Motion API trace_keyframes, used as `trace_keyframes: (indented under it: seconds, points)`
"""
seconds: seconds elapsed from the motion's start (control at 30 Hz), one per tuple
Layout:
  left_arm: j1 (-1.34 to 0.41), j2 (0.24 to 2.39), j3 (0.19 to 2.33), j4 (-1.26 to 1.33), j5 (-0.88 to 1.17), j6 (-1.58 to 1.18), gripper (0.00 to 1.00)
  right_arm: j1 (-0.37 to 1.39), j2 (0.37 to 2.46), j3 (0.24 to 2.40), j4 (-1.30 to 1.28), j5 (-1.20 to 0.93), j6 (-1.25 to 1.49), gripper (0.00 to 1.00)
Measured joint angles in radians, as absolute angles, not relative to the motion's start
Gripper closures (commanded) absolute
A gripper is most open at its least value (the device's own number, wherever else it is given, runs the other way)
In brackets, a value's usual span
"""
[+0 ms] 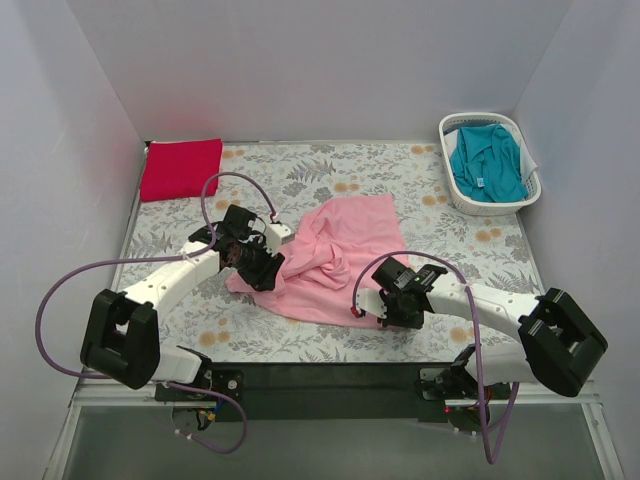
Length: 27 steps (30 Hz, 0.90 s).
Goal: Fold and stack the t-shirts
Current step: Flatten the tshirt out
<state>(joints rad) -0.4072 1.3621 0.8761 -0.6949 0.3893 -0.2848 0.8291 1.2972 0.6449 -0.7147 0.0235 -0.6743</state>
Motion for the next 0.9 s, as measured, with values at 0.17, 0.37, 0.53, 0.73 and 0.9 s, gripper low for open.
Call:
trace_keyframes:
  seconds: [0.17, 0.37, 0.53, 0.73, 0.9]
  points:
    - [-0.408, 1.383, 0.876, -0.695, 0.38, -0.252, 0.59, 0.83, 1.298, 0.644, -0.699, 0.051, -0.663, 0.99]
    - [-0.411, 1.386, 0.876, -0.695, 0.345, -0.186, 0.59, 0.83, 1.298, 0.643, -0.698, 0.054, -0.658, 0.99]
    - [-0.414, 1.386, 0.876, -0.703, 0.337, -0.13, 0.57, 0.83, 1.298, 0.643, -0.698, 0.054, -0.657, 0.99]
    - [-0.42, 1.386, 0.876, -0.727, 0.336, -0.072, 0.57, 0.83, 1.298, 0.643, -0.698, 0.054, -0.657, 0.99]
    - [-0.444, 1.386, 0.86, -0.72, 0.304, -0.039, 0.59, 0.83, 1.3, 0.643, -0.698, 0.054, -0.657, 0.99]
